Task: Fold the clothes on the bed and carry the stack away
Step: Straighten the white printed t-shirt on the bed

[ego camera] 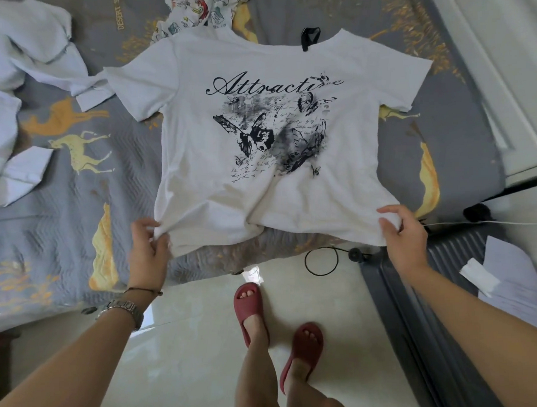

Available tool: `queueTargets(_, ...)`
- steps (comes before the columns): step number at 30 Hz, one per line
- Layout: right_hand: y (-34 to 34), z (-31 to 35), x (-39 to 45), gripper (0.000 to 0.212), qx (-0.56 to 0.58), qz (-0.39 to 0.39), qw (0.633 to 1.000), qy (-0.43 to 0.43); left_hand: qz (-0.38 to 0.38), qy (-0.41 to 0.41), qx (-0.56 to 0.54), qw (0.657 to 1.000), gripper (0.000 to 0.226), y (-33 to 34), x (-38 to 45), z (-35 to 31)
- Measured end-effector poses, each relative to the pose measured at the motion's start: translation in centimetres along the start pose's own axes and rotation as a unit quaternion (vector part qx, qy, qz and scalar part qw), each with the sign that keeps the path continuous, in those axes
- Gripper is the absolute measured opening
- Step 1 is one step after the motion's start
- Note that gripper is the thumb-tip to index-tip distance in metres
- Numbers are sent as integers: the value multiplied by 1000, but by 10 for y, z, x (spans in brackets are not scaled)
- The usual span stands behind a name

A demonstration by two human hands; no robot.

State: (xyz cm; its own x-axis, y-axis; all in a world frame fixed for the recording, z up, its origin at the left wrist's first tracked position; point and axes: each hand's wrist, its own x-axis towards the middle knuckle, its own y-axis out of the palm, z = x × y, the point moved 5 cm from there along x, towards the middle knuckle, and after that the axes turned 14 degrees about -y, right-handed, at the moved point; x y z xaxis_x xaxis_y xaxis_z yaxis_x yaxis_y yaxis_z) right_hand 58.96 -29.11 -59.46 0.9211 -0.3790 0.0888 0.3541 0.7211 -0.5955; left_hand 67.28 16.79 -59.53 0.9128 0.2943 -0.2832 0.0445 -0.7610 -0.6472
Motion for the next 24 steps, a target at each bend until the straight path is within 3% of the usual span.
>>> queueTargets(3,-16,3,7,11,-27,5,999,-31,-10,12,29,999,21,-12,1,-9)
queueTargets(6,-36,4,17,5,-47,-1,998,-49,9,22,55,998,26,-23,4,-19)
queueTargets(10,-62,0,27,9,-71,-15,996,-48,5,6,120,993,21,-40,9,-25)
queueTargets(14,-66,-14,25,15,-78,4,997,-18,50,-45,150,986,35,-42,6,-15)
queueTargets(20,-34,-40,4,35,-64,86,991,82,72,-37,159,984,25,-27,4,15)
queueTargets(24,-21,-53,-9,39,-75,84,985,134,93,-55,143,984,25,-17,5,33)
